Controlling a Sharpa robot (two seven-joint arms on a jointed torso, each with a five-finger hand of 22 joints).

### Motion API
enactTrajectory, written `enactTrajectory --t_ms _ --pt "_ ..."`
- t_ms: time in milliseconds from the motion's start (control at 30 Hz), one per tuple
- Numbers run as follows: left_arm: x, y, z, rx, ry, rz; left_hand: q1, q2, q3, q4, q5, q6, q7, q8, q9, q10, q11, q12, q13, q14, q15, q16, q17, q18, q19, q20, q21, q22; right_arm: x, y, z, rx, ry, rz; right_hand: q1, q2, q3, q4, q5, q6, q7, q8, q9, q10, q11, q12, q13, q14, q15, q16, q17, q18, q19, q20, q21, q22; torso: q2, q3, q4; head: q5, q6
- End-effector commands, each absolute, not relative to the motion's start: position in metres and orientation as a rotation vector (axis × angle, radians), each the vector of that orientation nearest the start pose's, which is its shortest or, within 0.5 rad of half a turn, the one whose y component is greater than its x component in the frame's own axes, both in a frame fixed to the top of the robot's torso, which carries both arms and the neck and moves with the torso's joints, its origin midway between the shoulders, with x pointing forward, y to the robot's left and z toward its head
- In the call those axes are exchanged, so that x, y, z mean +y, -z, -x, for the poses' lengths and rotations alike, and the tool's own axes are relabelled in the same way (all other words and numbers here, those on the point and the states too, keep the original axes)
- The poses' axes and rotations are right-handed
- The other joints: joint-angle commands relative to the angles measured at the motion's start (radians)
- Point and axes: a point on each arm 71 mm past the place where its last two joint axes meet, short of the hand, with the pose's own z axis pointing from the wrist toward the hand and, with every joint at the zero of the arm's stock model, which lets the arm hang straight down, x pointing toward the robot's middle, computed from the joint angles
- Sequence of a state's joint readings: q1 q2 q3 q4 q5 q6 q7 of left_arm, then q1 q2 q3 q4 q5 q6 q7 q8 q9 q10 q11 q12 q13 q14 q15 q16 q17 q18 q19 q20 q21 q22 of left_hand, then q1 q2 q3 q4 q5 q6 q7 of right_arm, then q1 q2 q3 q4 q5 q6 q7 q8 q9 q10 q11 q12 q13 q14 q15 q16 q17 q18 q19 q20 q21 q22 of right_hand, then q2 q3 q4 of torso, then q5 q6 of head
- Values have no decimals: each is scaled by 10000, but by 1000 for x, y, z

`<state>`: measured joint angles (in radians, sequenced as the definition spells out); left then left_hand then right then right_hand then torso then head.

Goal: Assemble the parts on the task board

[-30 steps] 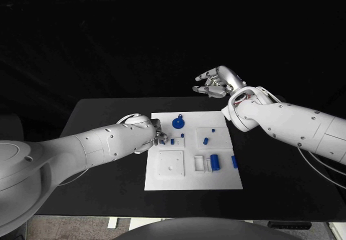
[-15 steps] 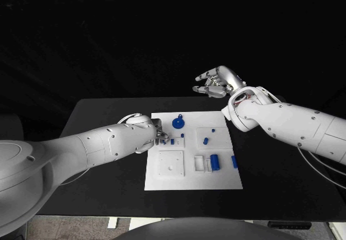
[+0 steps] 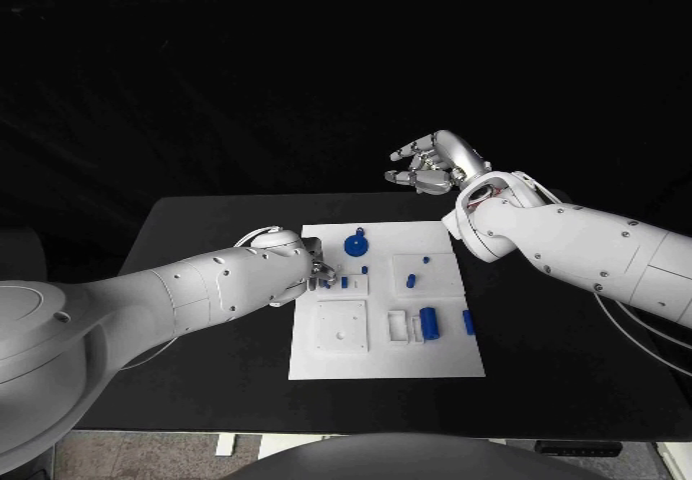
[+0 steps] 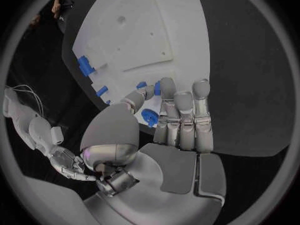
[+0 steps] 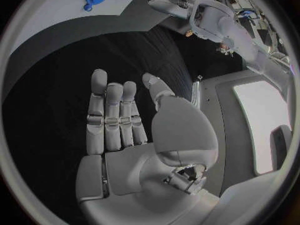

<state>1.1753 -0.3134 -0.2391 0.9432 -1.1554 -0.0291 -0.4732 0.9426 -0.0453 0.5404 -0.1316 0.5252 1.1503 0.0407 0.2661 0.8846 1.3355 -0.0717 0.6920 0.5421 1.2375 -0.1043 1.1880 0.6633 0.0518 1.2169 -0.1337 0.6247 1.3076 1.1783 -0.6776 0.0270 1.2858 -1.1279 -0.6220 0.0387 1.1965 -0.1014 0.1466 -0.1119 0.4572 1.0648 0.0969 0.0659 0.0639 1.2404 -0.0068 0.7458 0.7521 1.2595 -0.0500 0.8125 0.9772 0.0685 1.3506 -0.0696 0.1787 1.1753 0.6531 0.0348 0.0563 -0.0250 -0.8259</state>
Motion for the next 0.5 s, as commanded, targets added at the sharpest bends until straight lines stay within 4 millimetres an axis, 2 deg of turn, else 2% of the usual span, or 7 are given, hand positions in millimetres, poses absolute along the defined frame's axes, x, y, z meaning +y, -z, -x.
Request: enactTrajectory --t_ms 33,500 --pt "112 310 -529 22597 2272 493 195 86 1554 -1535 22 608 -552 41 9 -19 -71 -21 -2 43 -36 -29 -11 -158 69 28 -65 180 -196 169 -534 13782 -7957 -2466 -88 -27 -44 -14 37 31 41 -39 -13 -93 5 66 -15 -76 -9 29 -12 58 -25 13 -33 8 0 2 7 -9 -25" --pt "113 310 -530 22610 2313 489 195 87 1557 -1534 17 603 -551 41 7 -26 -66 -21 0 36 -33 -30 -10 -157 67 30 -68 181 -195 169 -534 13786 -7971 -2461 -88 -27 -44 -14 37 31 41 -39 -13 -93 5 66 -15 -76 -9 29 -12 58 -25 13 -33 8 1 -1 0 20 -32"
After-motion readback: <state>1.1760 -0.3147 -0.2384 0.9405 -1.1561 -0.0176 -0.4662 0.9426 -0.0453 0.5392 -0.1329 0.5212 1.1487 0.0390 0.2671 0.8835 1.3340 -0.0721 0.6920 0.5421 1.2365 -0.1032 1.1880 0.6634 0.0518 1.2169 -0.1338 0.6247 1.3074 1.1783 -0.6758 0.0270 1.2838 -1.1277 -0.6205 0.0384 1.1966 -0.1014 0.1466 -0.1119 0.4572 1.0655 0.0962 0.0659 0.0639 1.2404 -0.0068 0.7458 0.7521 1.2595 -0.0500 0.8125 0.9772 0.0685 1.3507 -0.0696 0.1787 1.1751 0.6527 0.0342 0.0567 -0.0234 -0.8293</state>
